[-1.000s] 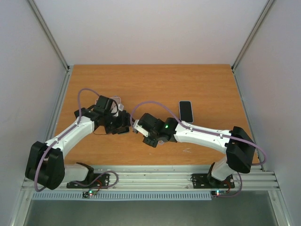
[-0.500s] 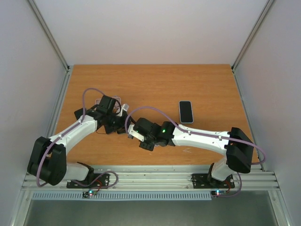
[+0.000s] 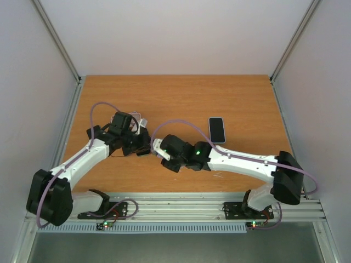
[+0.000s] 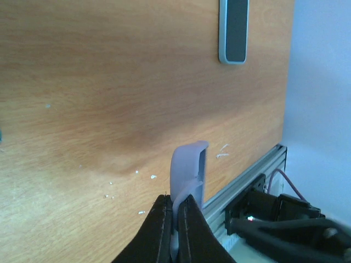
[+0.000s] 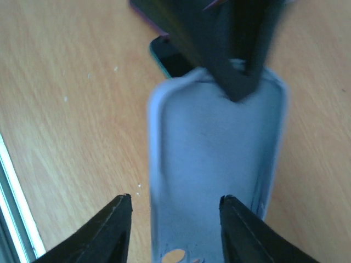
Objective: Put the phone into the phone case
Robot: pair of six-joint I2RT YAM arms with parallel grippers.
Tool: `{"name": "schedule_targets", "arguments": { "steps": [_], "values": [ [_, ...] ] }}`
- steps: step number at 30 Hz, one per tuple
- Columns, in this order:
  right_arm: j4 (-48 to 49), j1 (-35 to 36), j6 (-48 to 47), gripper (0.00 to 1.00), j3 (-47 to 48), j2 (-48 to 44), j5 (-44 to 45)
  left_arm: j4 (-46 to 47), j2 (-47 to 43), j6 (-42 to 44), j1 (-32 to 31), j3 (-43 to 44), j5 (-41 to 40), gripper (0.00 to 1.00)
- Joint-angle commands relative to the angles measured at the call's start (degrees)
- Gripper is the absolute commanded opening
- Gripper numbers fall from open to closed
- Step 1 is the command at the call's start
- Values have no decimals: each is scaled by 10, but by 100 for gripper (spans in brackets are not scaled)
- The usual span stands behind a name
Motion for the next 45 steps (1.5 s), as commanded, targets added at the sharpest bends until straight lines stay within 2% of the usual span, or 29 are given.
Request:
{"name": "schedule_targets", "arguments": {
  "steps": [1,3,6,9,13,15,20,22,27,32,41,45],
  "values": [
    [48,-35,78,49,-15,-75,2,77,-57,-55,-2,-35,-51,0],
    [47,-56,122,59,-21,-99,-3,120,-77,-103,-2,-60,-67,1],
    [39,-86,196,69,-27,-129,-11,168,-110,-166,-10,-92,-110,1],
    [32,-108,273,74,-39,-151,-11,177,-142,-198,-26,-107,-178,1],
    [0,-121,367,76,-48,-159,49,181,-181,-241,-59,-117,-273,0],
    [-11,-130,423,79,-54,-162,57,199,-192,-262,-77,-126,-310,0],
    [19,-138,511,80,-86,-178,36,253,-202,-307,-123,-147,-386,0],
    [33,-141,544,84,-99,-184,32,278,-205,-315,-137,-154,-410,0],
    [95,-148,610,84,-140,-179,-15,324,-208,-327,-163,-167,-447,0],
    [203,-156,662,83,-190,-168,-67,350,-201,-336,-184,-173,-461,1],
    [370,-181,693,78,-241,-144,-128,394,-199,-368,-191,-201,-454,0],
    [395,-182,697,76,-241,-132,-131,401,-199,-377,-192,-208,-448,0]
  ]
}}
